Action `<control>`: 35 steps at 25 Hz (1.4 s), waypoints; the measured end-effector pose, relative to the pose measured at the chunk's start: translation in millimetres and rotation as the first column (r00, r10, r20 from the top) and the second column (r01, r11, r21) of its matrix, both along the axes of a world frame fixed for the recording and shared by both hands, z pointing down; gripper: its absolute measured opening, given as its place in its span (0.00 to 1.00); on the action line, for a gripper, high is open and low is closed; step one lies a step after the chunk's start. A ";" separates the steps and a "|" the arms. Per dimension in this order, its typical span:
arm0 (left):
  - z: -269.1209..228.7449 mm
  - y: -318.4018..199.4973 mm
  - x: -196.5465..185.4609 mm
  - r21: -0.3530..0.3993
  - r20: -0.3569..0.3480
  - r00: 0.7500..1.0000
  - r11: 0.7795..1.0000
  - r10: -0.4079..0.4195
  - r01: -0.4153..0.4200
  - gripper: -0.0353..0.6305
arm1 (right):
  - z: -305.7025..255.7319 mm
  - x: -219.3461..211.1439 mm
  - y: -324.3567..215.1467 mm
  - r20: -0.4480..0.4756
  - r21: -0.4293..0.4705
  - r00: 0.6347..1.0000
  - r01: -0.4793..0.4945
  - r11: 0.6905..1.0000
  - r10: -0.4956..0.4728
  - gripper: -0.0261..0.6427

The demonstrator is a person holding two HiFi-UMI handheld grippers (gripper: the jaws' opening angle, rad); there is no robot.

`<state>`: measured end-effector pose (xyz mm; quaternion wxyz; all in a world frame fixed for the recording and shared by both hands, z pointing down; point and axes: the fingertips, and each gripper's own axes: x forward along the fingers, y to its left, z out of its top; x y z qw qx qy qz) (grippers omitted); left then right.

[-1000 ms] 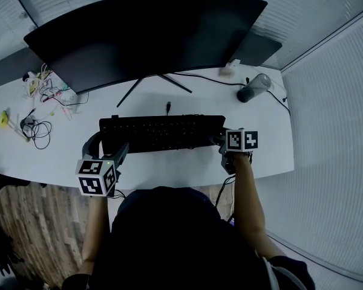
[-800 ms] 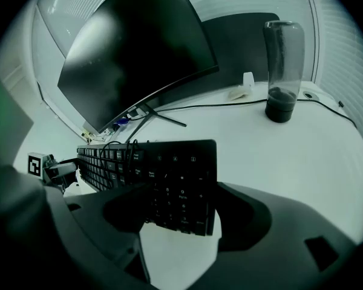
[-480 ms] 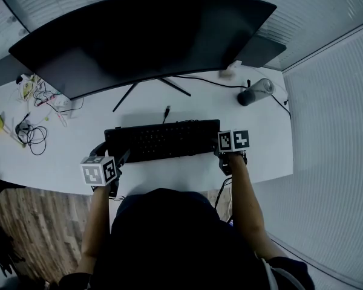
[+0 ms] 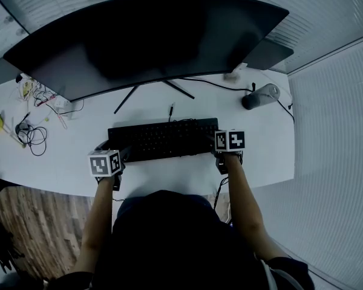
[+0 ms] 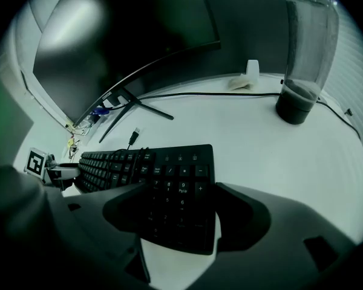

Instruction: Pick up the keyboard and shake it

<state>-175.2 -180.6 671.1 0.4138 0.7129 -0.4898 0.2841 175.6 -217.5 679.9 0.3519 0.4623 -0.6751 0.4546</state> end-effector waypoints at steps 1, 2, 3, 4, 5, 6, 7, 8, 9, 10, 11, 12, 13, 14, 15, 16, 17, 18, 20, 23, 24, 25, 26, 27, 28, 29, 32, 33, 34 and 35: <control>1.5 -0.1 -0.3 0.005 0.003 1.000 1.000 -0.004 0.004 0.68 | -0.3 -0.1 -0.6 -0.003 0.012 1.000 -0.001 1.000 0.001 0.54; 1.8 -0.2 -0.7 0.012 0.004 1.000 1.000 -0.009 0.009 0.68 | -0.9 -0.2 -1.1 -0.002 0.025 1.000 -0.007 1.000 0.007 0.54; 1.5 -0.1 -0.9 0.017 0.005 1.000 1.000 -0.015 0.015 0.68 | -2.1 0.0 -1.4 0.001 0.041 1.000 -0.018 0.999 0.018 0.54; 0.2 0.1 -1.5 0.023 0.007 1.000 0.999 -0.022 0.022 0.68 | -4.3 0.7 -1.4 0.000 0.063 0.999 -0.033 0.997 0.033 0.54; -2.9 0.4 -2.8 0.035 0.013 0.999 0.999 -0.032 0.031 0.68 | -8.1 1.6 -1.4 -0.007 0.094 0.999 -0.047 0.994 0.048 0.54; -8.4 0.6 -5.1 0.057 0.026 0.999 0.998 -0.042 0.041 0.68 | -14.1 2.1 -1.6 -0.020 0.135 0.998 -0.056 0.989 0.059 0.54; -16.5 0.3 -7.4 0.095 0.041 0.998 0.994 -0.052 0.048 0.68 | -22.1 2.1 -2.3 -0.034 0.183 0.997 -0.058 0.981 0.065 0.54; -27.0 -0.8 -8.7 0.146 0.053 0.997 0.988 -0.058 0.050 0.68 | -31.5 1.2 -3.3 -0.047 0.236 0.997 -0.054 0.970 0.067 0.54; -39.7 -2.6 -8.2 0.206 0.059 0.996 0.977 -0.059 0.046 0.68 | -41.8 -1.1 -4.6 -0.055 0.288 0.996 -0.045 0.957 0.063 0.54; -53.8 -4.7 -6.1 0.267 0.060 0.997 0.963 -0.055 0.037 0.68 | -52.5 -5.3 -6.4 -0.056 0.336 0.997 -0.033 0.941 0.055 0.54; -68.8 -7.1 -2.4 0.324 0.057 0.997 0.946 -0.046 0.025 0.68 | -63.7 -11.1 -8.8 -0.048 0.381 0.998 -0.023 0.924 0.044 0.54; -84.5 -9.6 2.5 0.377 0.050 0.998 0.926 -0.035 0.013 0.68 | -76.1 -17.9 -11.5 -0.032 0.423 0.999 -0.017 0.906 0.034 0.54; -100.5 -11.7 8.0 0.426 0.038 0.999 0.905 -0.025 0.007 0.67 | -90.1 -24.9 -13.9 -0.013 0.468 1.000 -0.015 0.884 0.024 0.53; -117.0 -13.2 13.1 0.472 0.026 0.999 0.882 -0.023 0.008 0.62 | -106.0 -31.3 -15.7 0.005 0.516 1.000 -0.016 0.857 0.016 0.44; -133.9 -13.9 17.5 0.514 0.013 1.000 0.858 -0.025 0.015 0.46 | -123.3 -37.2 -16.8 0.018 0.566 1.000 -0.017 0.824 0.008 0.25; -150.7 -14.1 21.8 0.552 0.002 1.000 0.834 -0.027 0.021 0.28 | -141.3 -43.1 -17.0 0.028 0.615 1.000 -0.015 0.788 -0.003 0.17; -167.4 -13.9 26.6 0.584 -0.003 1.000 0.812 -0.025 0.022 0.22 | -159.0 -49.5 -16.6 0.036 0.658 0.999 -0.009 0.753 -0.019 0.15; -183.7 -13.6 31.7 0.613 0.000 1.000 0.790 -0.021 0.016 0.15 | -176.3 -55.8 -15.7 0.040 0.695 0.999 -0.002 0.719 -0.036 0.13; -217.5 -13.1 41.6 0.668 0.031 0.999 0.744 -0.017 -0.008 0.10 | -210.4 -66.5 -12.9 0.038 0.758 0.997 0.015 0.652 -0.067 0.11; -273.1 -11.1 54.6 0.752 0.072 0.997 0.658 -0.029 -0.036 0.09 | -266.4 -76.6 -7.5 0.018 0.840 0.995 0.036 0.542 -0.094 0.09; -290.7 -10.2 58.4 0.775 0.079 0.996 0.631 -0.034 -0.040 0.09 | -286.5 -78.4 -5.6 0.012 0.865 0.995 0.038 0.500 -0.098 0.09; -307.5 -9.1 62.1 0.795 0.080 0.996 0.606 -0.038 -0.041 0.09 | -306.7 -79.5 -3.6 0.010 0.889 0.995 0.037 0.457 -0.100 0.09; -323.7 -7.8 65.4 0.812 0.078 0.996 0.583 -0.041 -0.040 0.09 | -326.9 -80.3 -1.2 0.009 0.909 0.995 0.034 0.415 -0.101 0.08; -339.6 -6.3 68.4 0.827 0.074 0.996 0.560 -0.044 -0.037 0.09 | -346.8 -80.8 1.7 0.008 0.927 0.995 0.031 0.374 -0.101 0.08; -355.2 -4.4 71.0 0.842 0.069 0.997 0.539 -0.046 -0.033 0.09 | -366.4 -81.5 5.1 0.008 0.942 0.995 0.028 0.335 -0.103 0.08; -370.5 -2.3 72.9 0.855 0.062 0.997 0.517 -0.048 -0.028 0.09 | -385.2 -82.4 9.1 0.008 0.954 0.994 0.024 0.299 -0.106 0.08; -410.8 5.6 76.1 0.891 0.041 0.997 0.454 -0.058 -0.010 0.09 | -431.8 -85.8 23.1 -0.004 0.978 0.993 0.029 0.208 -0.120 0.08; -421.5 8.2 76.6 0.900 0.035 0.997 0.435 -0.062 -0.004 0.09 | -443.3 -86.8 27.6 -0.013 0.982 0.992 0.036 0.185 -0.126 0.08; -430.5 10.5 76.7 0.908 0.030 0.997 0.420 -0.068 0.001 0.09 | -453.0 -87.2 31.5 -0.021 0.985 0.991 0.042 0.165 -0.130 0.08; -438.0 12.4 76.7 0.914 0.026 0.997 0.407 -0.073 0.006 0.09 | -460.9 -87.0 34.8 -0.026 0.988 0.991 0.045 0.149 -0.131 0.08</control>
